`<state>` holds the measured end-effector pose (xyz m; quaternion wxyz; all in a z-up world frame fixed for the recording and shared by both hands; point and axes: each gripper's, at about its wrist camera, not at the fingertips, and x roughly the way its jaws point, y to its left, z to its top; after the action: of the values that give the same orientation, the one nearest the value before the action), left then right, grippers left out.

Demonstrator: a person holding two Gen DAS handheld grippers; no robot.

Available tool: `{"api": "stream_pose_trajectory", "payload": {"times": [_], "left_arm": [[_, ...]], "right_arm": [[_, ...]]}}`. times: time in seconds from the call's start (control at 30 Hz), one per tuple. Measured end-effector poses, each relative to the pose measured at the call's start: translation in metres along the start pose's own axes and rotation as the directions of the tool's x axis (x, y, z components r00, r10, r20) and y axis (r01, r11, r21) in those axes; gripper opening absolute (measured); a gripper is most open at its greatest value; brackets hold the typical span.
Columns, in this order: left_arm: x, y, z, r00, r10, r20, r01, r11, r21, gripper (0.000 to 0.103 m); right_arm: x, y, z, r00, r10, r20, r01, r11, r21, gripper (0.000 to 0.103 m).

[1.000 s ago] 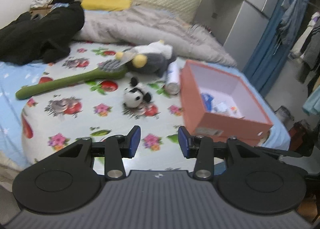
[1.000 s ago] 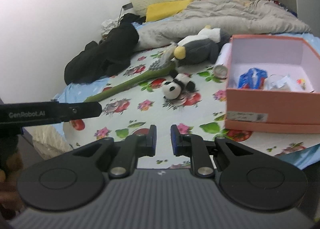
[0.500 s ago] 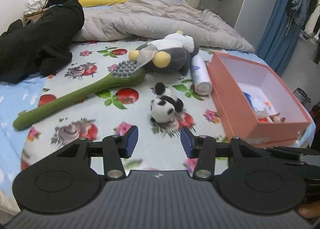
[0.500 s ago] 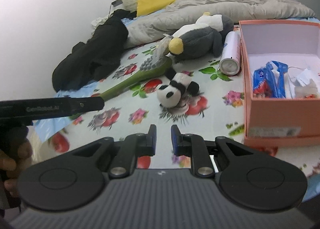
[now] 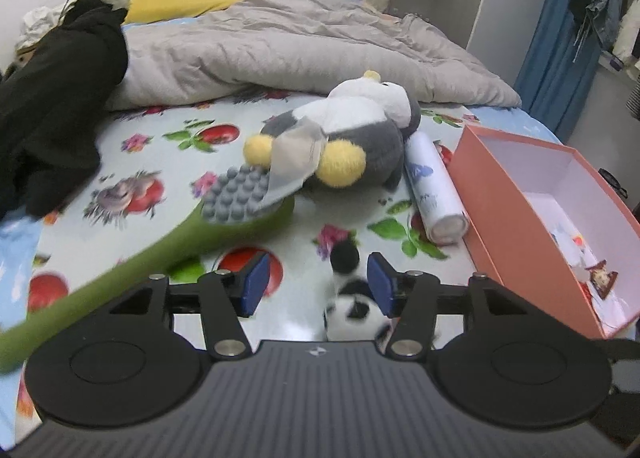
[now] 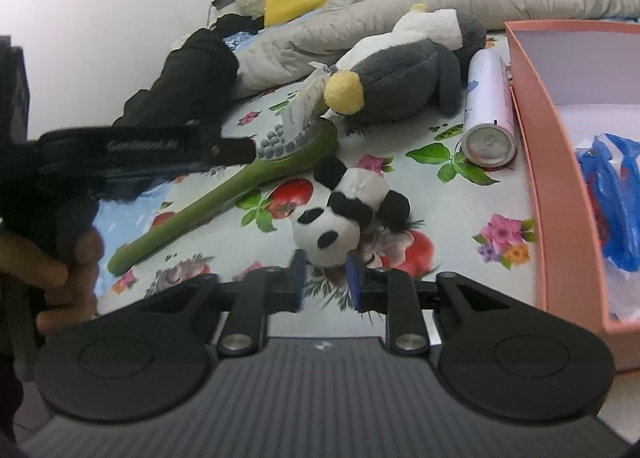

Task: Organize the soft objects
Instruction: 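Grasp the white paper tag with the left tool while the right tool grasps the panda plush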

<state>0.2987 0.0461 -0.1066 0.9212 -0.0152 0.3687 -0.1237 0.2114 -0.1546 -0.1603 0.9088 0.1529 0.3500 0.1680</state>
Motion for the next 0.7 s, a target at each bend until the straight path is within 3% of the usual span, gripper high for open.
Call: {"api": "stream_pose_trajectory", "payload": {"times": [0.03, 0.13, 0.27, 0.4, 0.7], "left_arm": [[0.006, 0.001, 0.004, 1.000, 0.000, 0.002, 0.000, 1.000, 0.007, 0.063], [0.028, 0.007, 0.018, 1.000, -0.009, 0.021, 0.008, 1.000, 0.022, 0.064], [0.055, 0.017, 0.036, 1.000, -0.014, 0.008, 0.014, 1.000, 0.012, 0.067], [0.073, 0.018, 0.050, 1.000, 0.000, 0.009, 0.000, 0.998, 0.067, 0.074], [0.108, 0.013, 0.063, 0.999, 0.034, 0.003, -0.034, 0.987, 0.158, 0.073]], "right_arm": [[0.004, -0.001, 0.003, 1.000, 0.007, 0.006, -0.007, 1.000, 0.012, 0.048], [0.014, 0.001, 0.007, 0.999, 0.008, 0.032, -0.008, 1.000, 0.018, 0.063], [0.034, 0.002, 0.010, 1.000, -0.015, 0.014, 0.015, 0.999, 0.040, 0.064], [0.051, 0.005, 0.012, 1.000, -0.026, -0.006, 0.026, 0.998, 0.055, 0.064], [0.076, 0.003, 0.012, 0.997, -0.047, -0.063, 0.053, 0.994, 0.098, 0.064]]}}
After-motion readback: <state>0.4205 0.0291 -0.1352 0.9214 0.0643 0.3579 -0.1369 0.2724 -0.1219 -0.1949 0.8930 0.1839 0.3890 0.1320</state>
